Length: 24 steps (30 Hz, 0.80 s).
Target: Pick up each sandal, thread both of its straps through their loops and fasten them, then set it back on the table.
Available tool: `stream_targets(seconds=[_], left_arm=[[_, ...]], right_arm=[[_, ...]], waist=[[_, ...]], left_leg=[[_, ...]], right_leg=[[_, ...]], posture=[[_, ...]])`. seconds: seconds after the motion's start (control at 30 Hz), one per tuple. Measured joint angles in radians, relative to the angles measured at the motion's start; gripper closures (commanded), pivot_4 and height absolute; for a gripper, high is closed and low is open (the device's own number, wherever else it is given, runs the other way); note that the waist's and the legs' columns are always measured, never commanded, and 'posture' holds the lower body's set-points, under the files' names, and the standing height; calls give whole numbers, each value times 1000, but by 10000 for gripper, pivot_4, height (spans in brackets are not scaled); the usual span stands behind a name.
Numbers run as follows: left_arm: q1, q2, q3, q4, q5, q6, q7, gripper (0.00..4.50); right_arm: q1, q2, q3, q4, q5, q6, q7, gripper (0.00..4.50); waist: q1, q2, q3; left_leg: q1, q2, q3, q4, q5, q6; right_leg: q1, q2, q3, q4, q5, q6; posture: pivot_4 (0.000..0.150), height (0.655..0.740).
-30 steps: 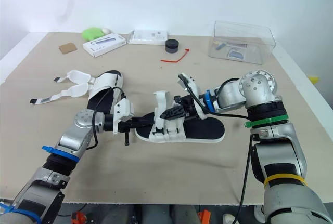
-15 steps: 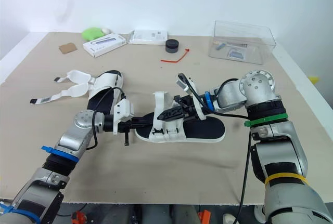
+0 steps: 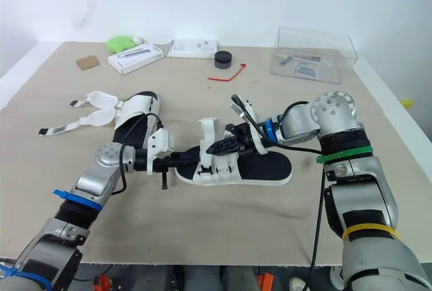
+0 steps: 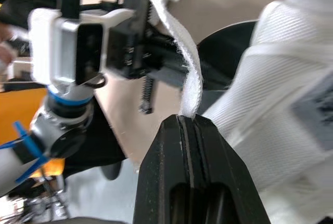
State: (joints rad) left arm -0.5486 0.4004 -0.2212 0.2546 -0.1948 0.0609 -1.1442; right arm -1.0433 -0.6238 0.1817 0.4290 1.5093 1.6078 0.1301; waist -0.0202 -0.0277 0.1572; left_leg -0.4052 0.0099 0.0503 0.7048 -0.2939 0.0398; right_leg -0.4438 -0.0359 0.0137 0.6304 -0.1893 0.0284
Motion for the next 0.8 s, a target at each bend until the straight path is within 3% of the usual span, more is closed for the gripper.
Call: stream_targets(seconds=[0.1,0.47,0.73,0.77,0.8], left_arm=[[2,4,0,-1,0,-2,0,45000],[4,6,0,-2,0,-5,0,45000],[4,5,0,-2,0,-10,0,45000],[4,5,-1,-2,0,-10,0,45000],[4,5,-1,-1,0,-11,0,45000]], right_arm=[[27,20,-16,-92,-57,3,12,22084],[128,48,-82,-383,-203,0,42,22084],[174,62,-102,-493,-265,1,70,22084],[175,64,-103,-500,-275,1,77,25908],[176,64,-103,-503,-278,1,81,27012]], waist=[[0,0,0],[0,0,0],[0,0,0],[0,0,0],[0,0,0]], left_leg=[[0,0,0,0,0,0],[0,0,0,0,0,0],[0,0,0,0,0,0],[0,0,0,0,0,0],[0,0,0,0,0,0]], right_leg=[[0,0,0,0,0,0],[0,0,0,0,0,0],[0,0,0,0,0,0],[0,0,0,0,0,0],[0,0,0,0,0,0]], posture=[[1500,7400],[1500,7400],[1500,7400],[1500,7400],[1500,7400]])
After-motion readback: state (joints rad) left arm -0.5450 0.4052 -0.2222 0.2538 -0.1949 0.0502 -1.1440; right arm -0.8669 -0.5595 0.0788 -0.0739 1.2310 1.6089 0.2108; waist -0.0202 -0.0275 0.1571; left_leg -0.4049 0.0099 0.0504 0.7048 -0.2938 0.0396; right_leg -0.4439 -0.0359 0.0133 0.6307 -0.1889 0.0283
